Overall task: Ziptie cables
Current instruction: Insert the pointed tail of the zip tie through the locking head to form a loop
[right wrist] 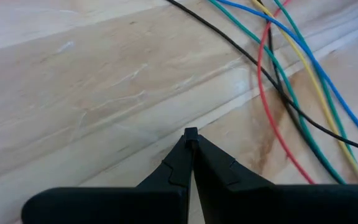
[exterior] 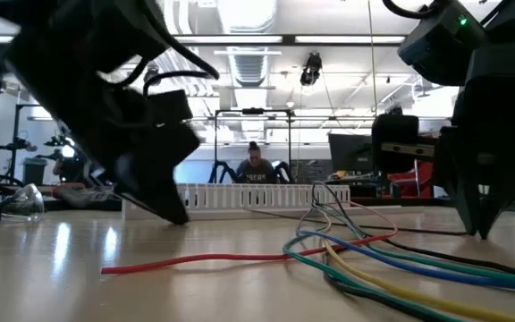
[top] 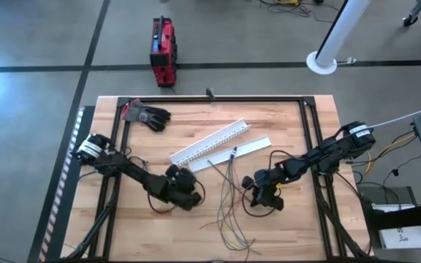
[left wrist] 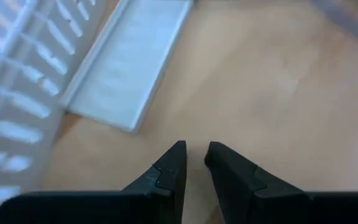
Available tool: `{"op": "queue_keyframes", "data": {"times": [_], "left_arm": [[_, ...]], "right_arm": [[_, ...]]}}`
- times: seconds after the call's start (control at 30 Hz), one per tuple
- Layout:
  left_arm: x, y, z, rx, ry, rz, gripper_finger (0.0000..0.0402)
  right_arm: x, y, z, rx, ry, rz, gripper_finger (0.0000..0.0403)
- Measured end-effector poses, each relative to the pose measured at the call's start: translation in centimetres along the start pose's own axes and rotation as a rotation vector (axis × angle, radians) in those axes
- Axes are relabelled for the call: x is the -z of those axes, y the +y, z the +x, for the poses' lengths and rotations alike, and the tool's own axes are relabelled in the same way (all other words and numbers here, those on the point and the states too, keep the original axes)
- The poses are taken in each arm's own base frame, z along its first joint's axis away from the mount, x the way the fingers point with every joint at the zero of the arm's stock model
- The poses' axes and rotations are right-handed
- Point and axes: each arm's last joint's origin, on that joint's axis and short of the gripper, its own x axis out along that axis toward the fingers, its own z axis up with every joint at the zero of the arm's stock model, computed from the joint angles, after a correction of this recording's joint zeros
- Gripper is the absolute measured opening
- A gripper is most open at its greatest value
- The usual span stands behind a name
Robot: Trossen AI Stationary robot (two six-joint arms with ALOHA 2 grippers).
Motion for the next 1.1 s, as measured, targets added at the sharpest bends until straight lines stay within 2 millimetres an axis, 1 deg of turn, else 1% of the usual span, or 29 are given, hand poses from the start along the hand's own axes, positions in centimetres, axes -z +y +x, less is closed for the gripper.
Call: {"op": "queue_keyframes", "data": {"times": [0.1, 0.17, 0.33, 0.47, 0.6, 0.7, 0.93, 1.1], "left_arm": [[0.5, 0.6, 1.0, 0.061, -0.07, -0.184, 0.0059], [0.5, 0.6, 1.3, 0.118, -0.104, -0.29, 0.0059], [0.1, 0.3, 1.3, 0.184, -0.185, -0.444, 0.006], [-0.6, -0.2, 1.1, 0.214, -0.211, -0.564, 0.0073], [-1.9, -1.6, 0.6, 0.294, -0.21, -0.69, 0.0103], [-2.5, -2.3, 0.9, 0.295, -0.224, -0.75, 0.0131], [-2.3, -1.9, 2.5, 0.23, -0.253, -0.935, 0.0195], [-3.0, -1.6, 2.7, 0.225, -0.266, -0.985, 0.0222]], "right_arm": [[-0.3, -0.3, 0.0, 0.012, -0.002, -0.001, 0.0], [-0.4, -0.4, 0.0, 0.019, -0.002, -0.002, 0.0], [-0.7, -0.7, 0.0, 0.033, -0.003, -0.01, 0.0], [-0.6, -0.7, 0.1, 0.027, 0.004, -0.014, 0.0], [-0.4, -0.4, 0.1, -0.015, -0.004, -0.031, 0.0], [-0.5, -0.3, 0.1, -0.037, -0.027, -0.034, 0.0], [-0.5, -0.3, 0.1, -0.045, -0.033, -0.032, 0.0], [-0.5, -0.3, 0.1, -0.044, -0.035, -0.037, 0.0]]}}
